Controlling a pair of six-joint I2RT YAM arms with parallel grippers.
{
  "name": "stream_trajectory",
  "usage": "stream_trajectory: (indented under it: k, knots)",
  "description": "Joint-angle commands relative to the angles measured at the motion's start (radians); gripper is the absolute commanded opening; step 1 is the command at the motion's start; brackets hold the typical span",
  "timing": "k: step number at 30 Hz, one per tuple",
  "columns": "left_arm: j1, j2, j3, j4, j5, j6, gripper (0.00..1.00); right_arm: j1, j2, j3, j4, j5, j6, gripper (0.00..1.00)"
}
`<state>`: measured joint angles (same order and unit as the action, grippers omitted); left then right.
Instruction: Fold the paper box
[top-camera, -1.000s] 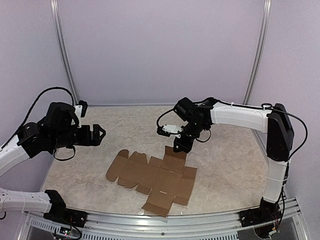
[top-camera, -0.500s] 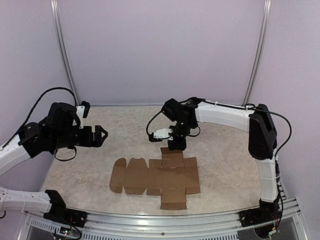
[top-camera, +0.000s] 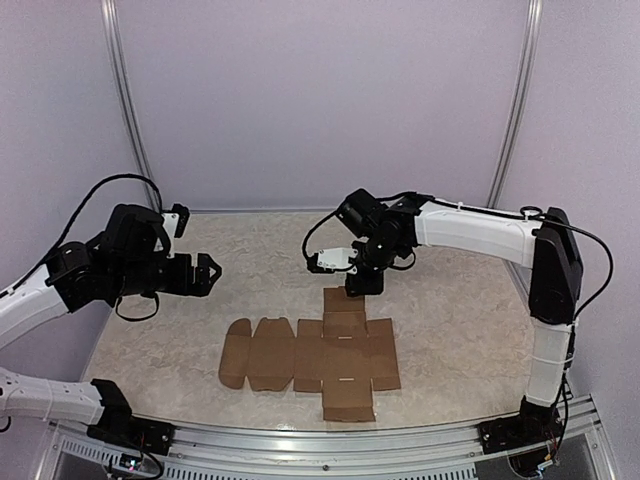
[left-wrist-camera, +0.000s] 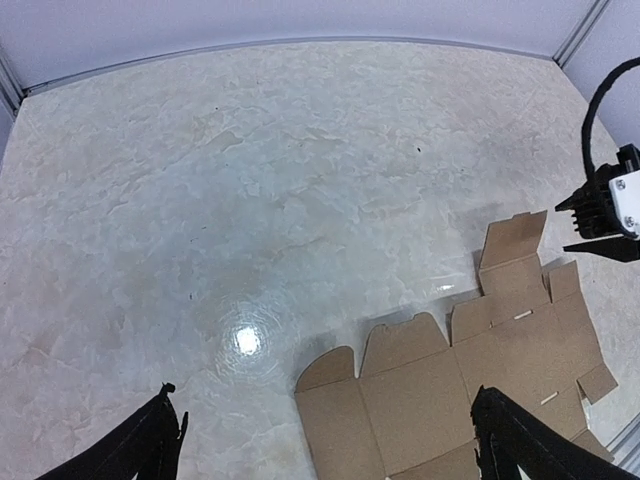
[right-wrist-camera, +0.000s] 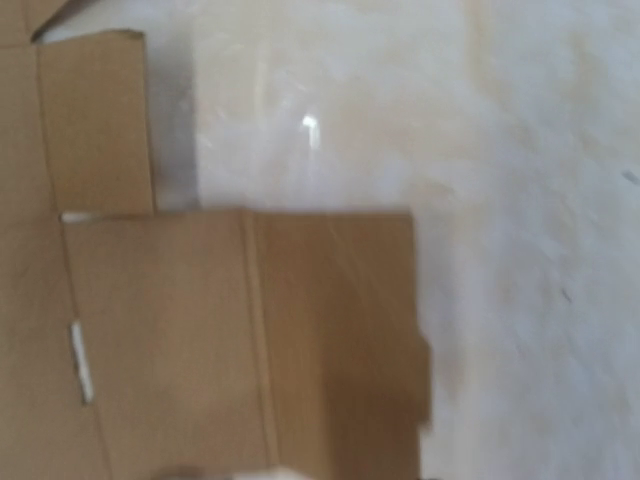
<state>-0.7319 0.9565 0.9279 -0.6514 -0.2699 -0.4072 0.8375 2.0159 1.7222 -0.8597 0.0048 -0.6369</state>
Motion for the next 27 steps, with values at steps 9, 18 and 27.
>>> stream_trajectory:
  k: [9, 18, 27]
  knots:
    - [-0.008, 0.057, 0.050, 0.057, 0.021, 0.066, 0.99, -0.024, -0.481, -0.439, 0.250, 0.208, 0.491, 0.37]
    - [-0.013, 0.102, 0.024, 0.118, 0.028, 0.050, 0.99, -0.096, -0.757, -0.823, 0.397, 0.094, 0.987, 0.36]
    - [-0.040, 0.159, -0.009, 0.144, 0.025, -0.002, 0.99, -0.106, -0.884, -1.107, 0.602, -0.203, 1.264, 0.53]
